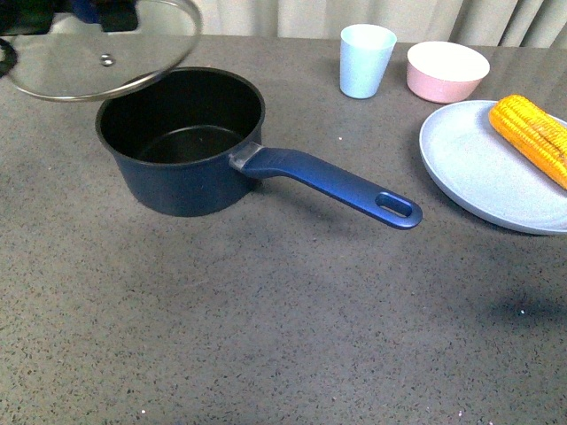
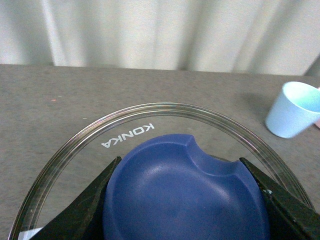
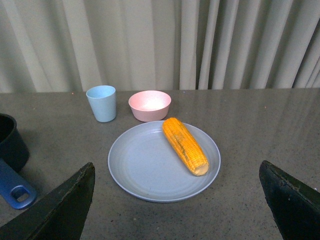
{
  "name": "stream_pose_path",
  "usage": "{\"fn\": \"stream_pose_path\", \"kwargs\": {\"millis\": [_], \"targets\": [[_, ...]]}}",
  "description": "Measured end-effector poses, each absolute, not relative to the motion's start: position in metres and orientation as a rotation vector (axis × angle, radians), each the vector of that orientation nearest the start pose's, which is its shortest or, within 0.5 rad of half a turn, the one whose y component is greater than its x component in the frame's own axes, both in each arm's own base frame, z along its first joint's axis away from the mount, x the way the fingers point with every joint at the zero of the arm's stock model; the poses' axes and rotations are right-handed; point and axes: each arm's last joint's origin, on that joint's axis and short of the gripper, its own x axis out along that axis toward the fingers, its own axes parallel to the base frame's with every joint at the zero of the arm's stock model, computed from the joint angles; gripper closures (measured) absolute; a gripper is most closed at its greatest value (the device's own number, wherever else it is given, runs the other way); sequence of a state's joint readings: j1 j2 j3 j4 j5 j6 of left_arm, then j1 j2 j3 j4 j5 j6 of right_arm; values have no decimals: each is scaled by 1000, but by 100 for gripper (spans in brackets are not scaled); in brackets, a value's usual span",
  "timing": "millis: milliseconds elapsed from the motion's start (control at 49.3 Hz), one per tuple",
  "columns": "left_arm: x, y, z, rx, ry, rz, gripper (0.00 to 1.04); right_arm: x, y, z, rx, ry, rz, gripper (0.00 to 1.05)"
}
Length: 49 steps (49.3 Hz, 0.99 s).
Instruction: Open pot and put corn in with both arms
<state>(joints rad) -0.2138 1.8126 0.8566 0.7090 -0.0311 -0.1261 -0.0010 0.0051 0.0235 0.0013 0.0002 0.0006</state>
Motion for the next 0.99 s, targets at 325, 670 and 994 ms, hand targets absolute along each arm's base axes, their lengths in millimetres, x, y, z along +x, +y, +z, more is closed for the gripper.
{"fn": "stream_pose_path", "kwargs": {"millis": [325, 670, 994], "targets": [[355, 11, 148, -109, 253, 122, 45, 97, 0, 171, 1, -20, -1, 9], [348, 27, 93, -127, 332, 167, 45, 97, 0, 171, 1, -20, -1, 9], [347, 30, 56, -142, 395, 194, 46, 97, 0, 171, 1, -20, -1, 9]]}}
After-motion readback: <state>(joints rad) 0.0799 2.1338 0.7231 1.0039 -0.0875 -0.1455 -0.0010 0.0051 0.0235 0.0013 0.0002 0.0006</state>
